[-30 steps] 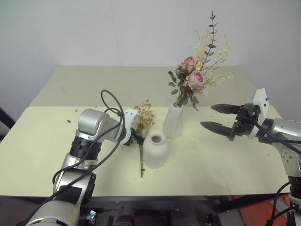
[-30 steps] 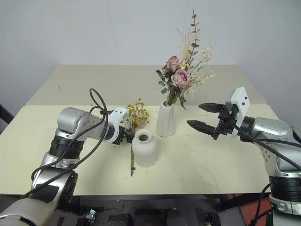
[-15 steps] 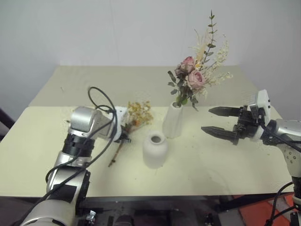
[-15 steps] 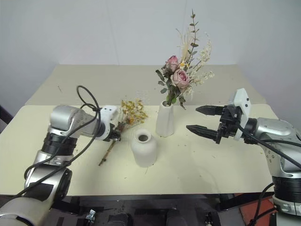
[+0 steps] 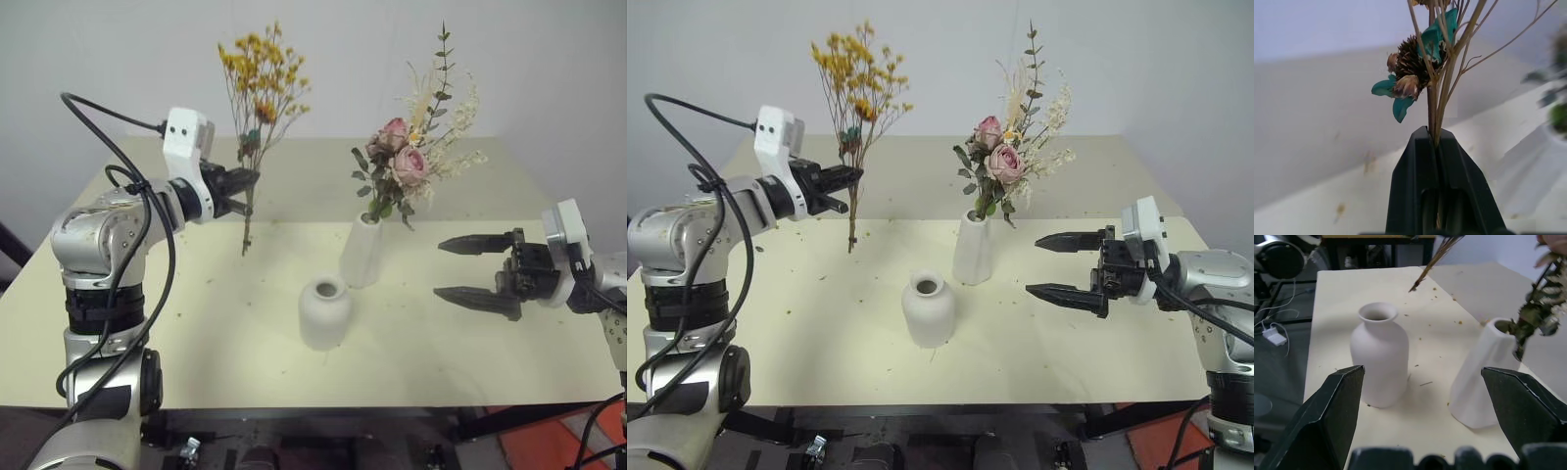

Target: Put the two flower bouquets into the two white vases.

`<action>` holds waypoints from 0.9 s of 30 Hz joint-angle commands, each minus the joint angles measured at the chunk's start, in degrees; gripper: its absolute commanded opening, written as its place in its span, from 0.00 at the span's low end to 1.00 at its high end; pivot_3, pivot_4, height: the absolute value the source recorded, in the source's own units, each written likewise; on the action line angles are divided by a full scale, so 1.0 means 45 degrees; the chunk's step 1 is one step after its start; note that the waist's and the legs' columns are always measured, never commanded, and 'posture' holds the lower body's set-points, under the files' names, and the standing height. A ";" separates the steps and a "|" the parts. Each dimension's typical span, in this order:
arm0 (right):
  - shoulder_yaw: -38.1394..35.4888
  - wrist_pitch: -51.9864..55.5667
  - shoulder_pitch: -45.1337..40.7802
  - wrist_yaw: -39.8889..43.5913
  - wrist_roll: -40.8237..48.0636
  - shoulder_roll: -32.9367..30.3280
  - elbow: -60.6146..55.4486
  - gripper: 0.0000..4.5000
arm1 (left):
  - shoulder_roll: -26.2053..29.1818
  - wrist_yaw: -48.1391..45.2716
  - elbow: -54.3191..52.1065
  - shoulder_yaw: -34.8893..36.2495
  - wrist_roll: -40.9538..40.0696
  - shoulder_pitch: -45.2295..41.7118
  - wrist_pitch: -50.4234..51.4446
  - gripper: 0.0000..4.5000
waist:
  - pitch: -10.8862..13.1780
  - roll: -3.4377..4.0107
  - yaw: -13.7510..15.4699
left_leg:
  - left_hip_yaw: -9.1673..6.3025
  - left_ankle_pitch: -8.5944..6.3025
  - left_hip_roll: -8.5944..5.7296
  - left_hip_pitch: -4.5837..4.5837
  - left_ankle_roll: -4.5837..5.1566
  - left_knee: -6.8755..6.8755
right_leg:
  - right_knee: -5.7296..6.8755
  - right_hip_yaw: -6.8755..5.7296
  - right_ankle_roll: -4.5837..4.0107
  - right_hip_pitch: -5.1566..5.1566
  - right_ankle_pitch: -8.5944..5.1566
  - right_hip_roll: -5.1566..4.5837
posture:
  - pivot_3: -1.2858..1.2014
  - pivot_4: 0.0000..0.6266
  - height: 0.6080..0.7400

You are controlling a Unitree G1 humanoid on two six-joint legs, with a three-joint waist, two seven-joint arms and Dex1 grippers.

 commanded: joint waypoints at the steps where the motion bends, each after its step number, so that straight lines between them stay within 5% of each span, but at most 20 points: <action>1: -0.0412 -0.0433 -0.0263 0.0311 0.0434 0.0040 0.0023 1.00 | 0.0199 -0.1011 -0.0820 0.0554 -0.0963 -0.0162 -0.0835 0.01 | 0.0000 0.0000 -0.0004 | 0.0000 0.0000 0.0000 -0.0002 0.0000 0.0000 | -0.0002 0.0000 0.0000 -0.0001 0.0000 0.0000 | 0.52 0.24 1.00; 14: -0.0848 0.0060 -0.0370 0.0338 0.1810 -0.0037 -0.0323 1.00 | -0.0303 -0.2183 -0.1715 0.0292 -0.4073 -0.0333 -0.0505 0.01 | 0.0000 0.0000 0.0002 | -0.0002 0.0000 0.0000 -0.0001 0.0001 0.0002 | 0.0007 0.0001 -0.0001 0.0000 0.0000 0.0000 | 0.52 0.24 1.00; 27: -0.0806 0.0018 -0.0239 0.0096 0.1613 -0.0050 -0.0483 1.00 | -0.1117 -0.2615 -0.1610 -0.0825 -0.4586 -0.0196 -0.0974 0.01 | 0.0000 0.0000 -0.0003 | -0.0001 0.0000 0.0000 0.0002 0.0001 0.0005 | 0.0007 0.0003 -0.0001 0.0004 0.0000 0.0002 | 0.52 0.24 1.00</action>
